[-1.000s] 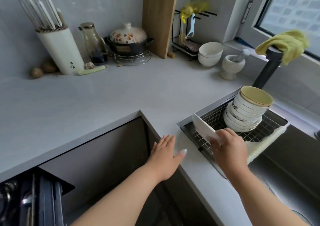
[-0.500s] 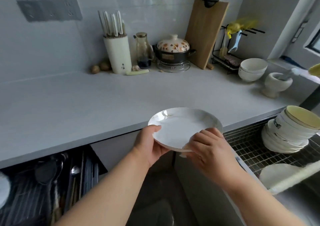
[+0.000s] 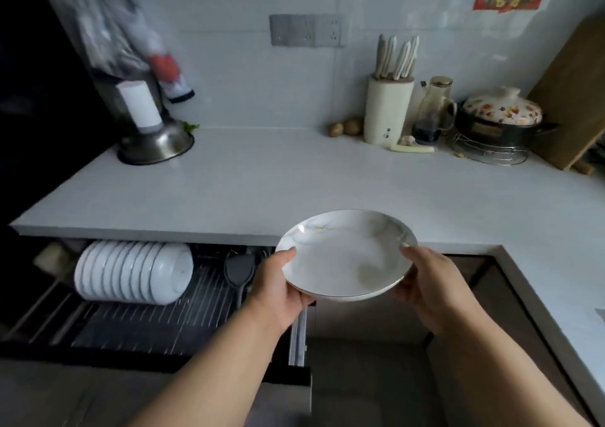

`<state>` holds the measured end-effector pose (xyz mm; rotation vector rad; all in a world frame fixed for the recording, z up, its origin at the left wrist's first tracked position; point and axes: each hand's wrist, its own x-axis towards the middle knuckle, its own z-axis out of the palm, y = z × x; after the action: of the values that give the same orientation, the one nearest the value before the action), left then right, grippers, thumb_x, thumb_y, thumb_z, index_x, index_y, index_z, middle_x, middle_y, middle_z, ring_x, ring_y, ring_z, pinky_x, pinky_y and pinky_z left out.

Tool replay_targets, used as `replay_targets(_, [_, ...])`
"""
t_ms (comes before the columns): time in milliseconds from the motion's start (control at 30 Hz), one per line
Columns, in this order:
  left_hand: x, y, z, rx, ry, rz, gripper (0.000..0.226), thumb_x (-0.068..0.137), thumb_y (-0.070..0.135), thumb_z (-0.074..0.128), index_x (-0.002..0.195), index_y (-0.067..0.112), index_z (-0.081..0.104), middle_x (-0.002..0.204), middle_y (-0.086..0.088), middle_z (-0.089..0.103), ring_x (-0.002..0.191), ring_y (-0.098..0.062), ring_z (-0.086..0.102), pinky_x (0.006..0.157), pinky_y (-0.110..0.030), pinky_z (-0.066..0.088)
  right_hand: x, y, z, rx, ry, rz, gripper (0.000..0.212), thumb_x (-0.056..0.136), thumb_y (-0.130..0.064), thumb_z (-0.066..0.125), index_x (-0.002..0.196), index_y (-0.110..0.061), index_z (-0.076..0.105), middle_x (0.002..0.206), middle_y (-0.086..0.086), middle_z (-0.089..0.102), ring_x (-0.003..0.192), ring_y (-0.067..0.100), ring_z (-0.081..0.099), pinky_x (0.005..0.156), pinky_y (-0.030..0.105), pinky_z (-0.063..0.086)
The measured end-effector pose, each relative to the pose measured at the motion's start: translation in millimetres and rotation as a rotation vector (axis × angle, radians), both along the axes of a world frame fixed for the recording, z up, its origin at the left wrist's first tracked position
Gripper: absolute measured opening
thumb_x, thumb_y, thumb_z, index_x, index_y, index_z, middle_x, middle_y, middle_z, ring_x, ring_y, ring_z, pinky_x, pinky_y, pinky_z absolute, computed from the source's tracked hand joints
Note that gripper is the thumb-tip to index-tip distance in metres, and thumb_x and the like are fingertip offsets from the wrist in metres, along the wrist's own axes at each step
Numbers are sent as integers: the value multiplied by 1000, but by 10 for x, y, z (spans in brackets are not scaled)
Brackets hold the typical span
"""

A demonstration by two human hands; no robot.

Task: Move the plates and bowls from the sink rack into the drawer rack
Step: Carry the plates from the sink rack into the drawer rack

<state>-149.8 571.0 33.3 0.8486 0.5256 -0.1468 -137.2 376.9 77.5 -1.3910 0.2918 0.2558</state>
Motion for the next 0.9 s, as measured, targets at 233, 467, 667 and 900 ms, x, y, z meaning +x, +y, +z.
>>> replay_targets(233, [-511, 1274, -57, 101, 114, 200, 25, 101, 34, 44, 105, 15, 59, 102, -13, 69, 91, -29, 65, 66, -40, 54, -113, 1376, -189, -52, 122, 119, 18, 96, -9, 40, 97, -2, 57, 90, 19, 62, 79, 32, 63, 65, 44, 54])
replay_targets(467, [-883, 2248, -297, 391, 248, 272, 37, 100, 44, 42, 117, 16, 59, 109, -6, 67, 99, -24, 65, 88, -44, 54, -237, 2326, -353, -84, 200, 210, 16, 95, -9, 42, 102, -1, 53, 95, 23, 62, 80, 34, 63, 65, 44, 55])
replay_targets(667, [-1047, 2735, -462, 681, 318, 254, 50, 100, 50, 33, 137, 22, 49, 141, -3, 50, 128, -24, 45, 98, -33, 34, -131, 2863, -573, -182, 241, 259, 15, 96, -9, 42, 87, -1, 52, 84, 21, 58, 71, 32, 60, 58, 42, 51])
replay_targets(900, [-1048, 3234, -663, 885, 331, 199, 40, 103, 37, 34, 127, 13, 55, 116, -2, 55, 109, -19, 50, 87, -30, 36, 156, 3412, -1123, -302, 290, 269, 14, 97, -10, 46, 110, -4, 44, 98, 25, 56, 87, 39, 60, 75, 49, 53])
